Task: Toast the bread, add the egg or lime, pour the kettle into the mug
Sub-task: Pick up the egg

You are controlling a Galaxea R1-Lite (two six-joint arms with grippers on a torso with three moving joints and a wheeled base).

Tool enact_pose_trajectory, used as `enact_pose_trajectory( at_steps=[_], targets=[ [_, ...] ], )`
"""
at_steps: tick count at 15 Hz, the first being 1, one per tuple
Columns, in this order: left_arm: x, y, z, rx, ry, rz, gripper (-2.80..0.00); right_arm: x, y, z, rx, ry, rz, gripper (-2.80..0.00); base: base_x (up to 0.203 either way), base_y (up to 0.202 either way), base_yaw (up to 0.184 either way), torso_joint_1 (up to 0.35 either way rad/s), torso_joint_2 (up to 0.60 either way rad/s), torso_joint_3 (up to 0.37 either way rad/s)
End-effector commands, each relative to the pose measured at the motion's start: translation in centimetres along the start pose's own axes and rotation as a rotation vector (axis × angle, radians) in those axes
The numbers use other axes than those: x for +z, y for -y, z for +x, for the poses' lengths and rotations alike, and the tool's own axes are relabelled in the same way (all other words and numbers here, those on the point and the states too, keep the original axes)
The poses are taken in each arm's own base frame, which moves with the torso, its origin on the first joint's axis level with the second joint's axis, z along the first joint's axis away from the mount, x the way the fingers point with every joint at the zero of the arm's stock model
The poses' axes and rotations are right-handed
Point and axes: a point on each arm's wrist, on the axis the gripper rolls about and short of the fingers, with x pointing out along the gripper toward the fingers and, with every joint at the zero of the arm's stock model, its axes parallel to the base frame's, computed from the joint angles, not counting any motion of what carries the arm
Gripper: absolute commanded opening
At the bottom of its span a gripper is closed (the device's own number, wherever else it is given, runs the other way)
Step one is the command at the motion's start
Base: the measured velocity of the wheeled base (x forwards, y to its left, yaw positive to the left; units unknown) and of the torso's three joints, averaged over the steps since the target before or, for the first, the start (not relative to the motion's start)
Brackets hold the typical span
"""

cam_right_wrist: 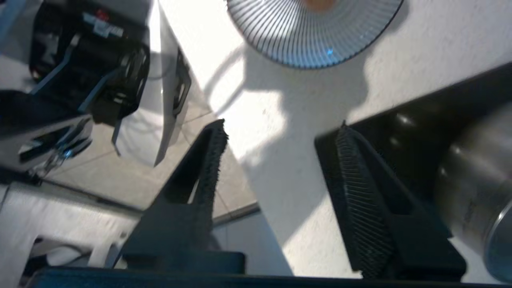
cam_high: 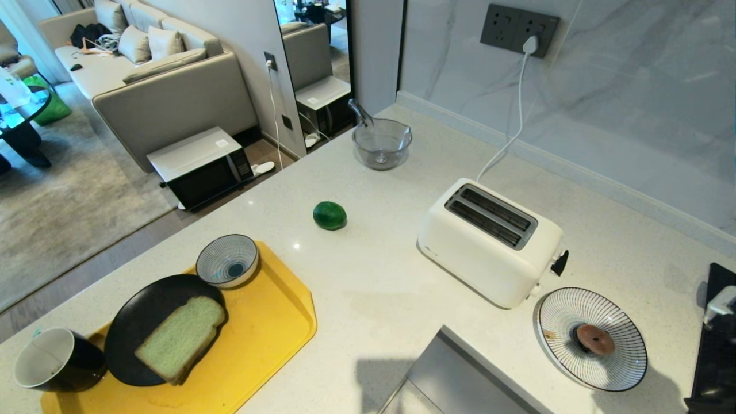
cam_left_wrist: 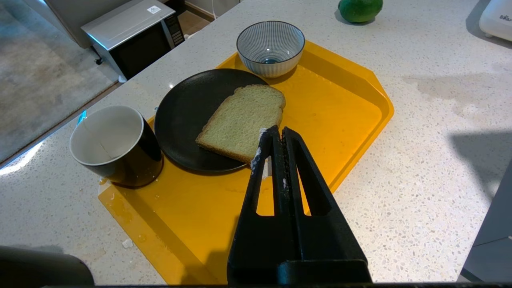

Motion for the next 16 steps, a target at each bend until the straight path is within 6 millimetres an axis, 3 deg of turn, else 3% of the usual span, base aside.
enact_pose_trajectory(
  at_steps=[1, 6, 11, 16],
  targets=[
    [-0.5, 0.0, 0.1, -0.001, -0.014, 0.001, -2.80, 0.7, 0.6, 3.1, -0.008, -0.009, -0.017, 0.00, 0.000, 0.000, 0.000, 0.000, 0.00, 0.000],
    [-0.5, 0.0, 0.1, -0.001, -0.014, 0.001, -2.80, 1.9, 1.6, 5.8, -0.008, 0.016, -0.146, 0.00, 0.000, 0.000, 0.000, 0.000, 0.00, 0.000],
    [-0.5, 0.0, 0.1, -0.001, -0.014, 0.001, -2.80, 1.4, 4.7, 7.0, 0.008, 0.008, -0.340, 0.00, 0.000, 0.000, 0.000, 0.000, 0.00, 0.000],
    [-0.5, 0.0, 0.1, -0.001, -0.014, 0.001, -2.80, 2.8, 6.0, 9.0, 0.054, 0.001, -0.377, 0.00, 0.000, 0.000, 0.000, 0.000, 0.00, 0.000]
  ],
)
